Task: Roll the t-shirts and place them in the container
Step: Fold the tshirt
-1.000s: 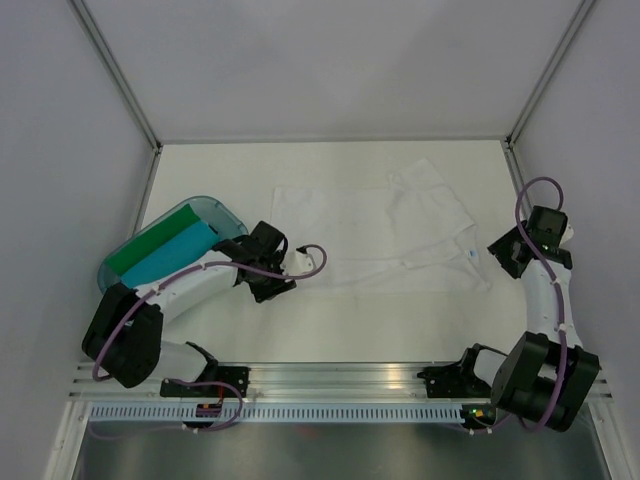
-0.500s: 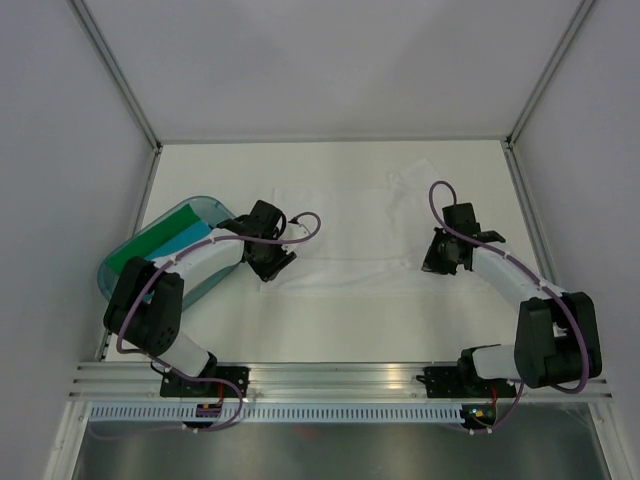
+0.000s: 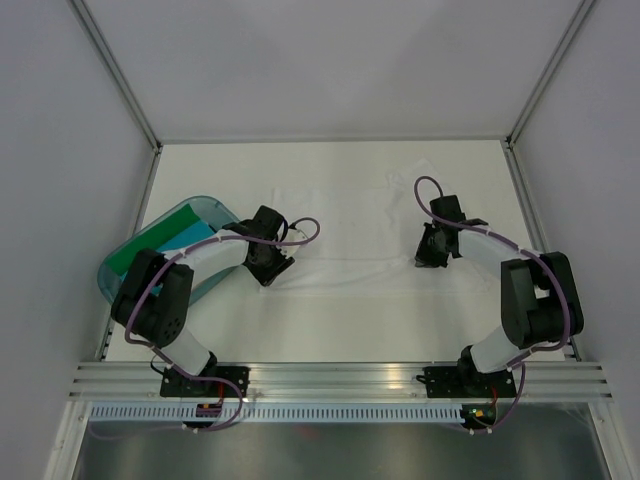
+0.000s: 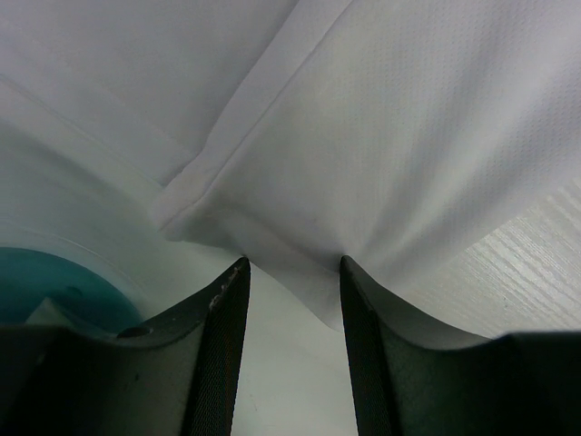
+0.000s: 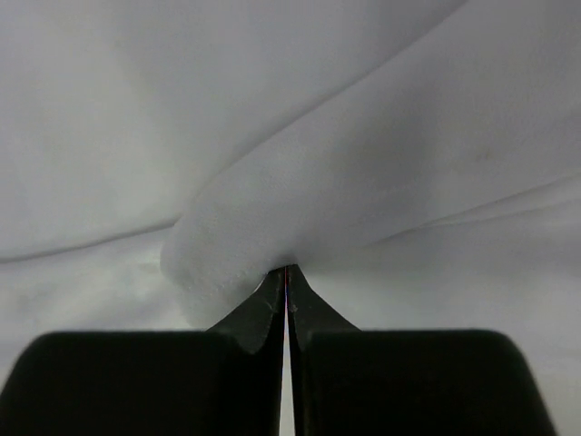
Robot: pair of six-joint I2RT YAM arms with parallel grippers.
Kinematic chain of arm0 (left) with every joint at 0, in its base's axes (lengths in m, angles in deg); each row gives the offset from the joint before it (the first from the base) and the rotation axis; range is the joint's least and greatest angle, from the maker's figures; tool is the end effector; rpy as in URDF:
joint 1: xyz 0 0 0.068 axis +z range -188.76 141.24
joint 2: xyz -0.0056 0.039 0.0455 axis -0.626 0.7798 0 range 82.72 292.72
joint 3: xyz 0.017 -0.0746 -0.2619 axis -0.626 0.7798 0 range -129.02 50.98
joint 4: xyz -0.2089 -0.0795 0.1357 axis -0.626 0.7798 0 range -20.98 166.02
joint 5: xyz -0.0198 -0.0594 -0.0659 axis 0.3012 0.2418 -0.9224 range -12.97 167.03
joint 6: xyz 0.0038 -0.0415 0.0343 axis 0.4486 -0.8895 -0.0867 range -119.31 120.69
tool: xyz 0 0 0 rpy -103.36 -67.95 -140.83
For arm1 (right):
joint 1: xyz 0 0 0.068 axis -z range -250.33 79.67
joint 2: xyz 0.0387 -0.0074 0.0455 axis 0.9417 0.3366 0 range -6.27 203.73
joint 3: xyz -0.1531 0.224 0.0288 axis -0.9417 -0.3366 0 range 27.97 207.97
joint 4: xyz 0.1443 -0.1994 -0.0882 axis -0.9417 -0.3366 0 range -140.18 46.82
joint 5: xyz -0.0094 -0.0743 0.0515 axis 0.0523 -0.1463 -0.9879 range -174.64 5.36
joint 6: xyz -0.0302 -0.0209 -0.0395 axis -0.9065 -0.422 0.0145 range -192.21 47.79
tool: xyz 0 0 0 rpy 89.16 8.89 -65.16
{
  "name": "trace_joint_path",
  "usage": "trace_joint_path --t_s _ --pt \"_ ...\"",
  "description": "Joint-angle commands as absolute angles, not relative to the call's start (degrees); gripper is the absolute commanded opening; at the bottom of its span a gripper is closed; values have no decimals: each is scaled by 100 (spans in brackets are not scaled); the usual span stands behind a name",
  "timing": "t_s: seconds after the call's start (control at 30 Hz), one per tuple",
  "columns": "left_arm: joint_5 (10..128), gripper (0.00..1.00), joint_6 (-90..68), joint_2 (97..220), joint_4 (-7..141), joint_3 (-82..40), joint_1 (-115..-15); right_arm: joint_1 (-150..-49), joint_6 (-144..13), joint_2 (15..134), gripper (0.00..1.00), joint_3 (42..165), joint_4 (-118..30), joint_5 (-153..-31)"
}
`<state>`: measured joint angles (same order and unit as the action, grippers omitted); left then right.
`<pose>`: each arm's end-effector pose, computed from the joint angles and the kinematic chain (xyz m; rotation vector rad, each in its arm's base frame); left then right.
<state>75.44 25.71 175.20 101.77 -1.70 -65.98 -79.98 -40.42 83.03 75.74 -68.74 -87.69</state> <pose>0.2582 -0.1340 0.1619 1.2546 2.5447 -0.0476 0.2783 0.0493 0.1591 0.5180 2.7253 0.2679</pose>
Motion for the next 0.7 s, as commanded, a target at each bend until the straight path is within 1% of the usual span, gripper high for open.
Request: trace_joint_path --t_s 0.0,0.13,0.27,0.53,0.67 --pt "7676 50 2390 17518 10040 -149 -6609 -8018 -4171 8470 4 8078 -6629 -8587" --pt "7668 50 2407 17465 10040 -149 -6609 -8017 -4242 8575 4 8404 -6691 -8543" --pt "7667 50 2442 17482 10031 -140 -6609 -8009 -4338 8995 4 8650 -6629 -8525" --pt "7676 50 2460 17430 10040 -149 -6609 -8018 -4558 9629 4 9765 -6813 -8499" --pt "7676 50 2477 17395 10040 -131 -6609 -8018 -4707 9823 6 10240 -7033 -8499"
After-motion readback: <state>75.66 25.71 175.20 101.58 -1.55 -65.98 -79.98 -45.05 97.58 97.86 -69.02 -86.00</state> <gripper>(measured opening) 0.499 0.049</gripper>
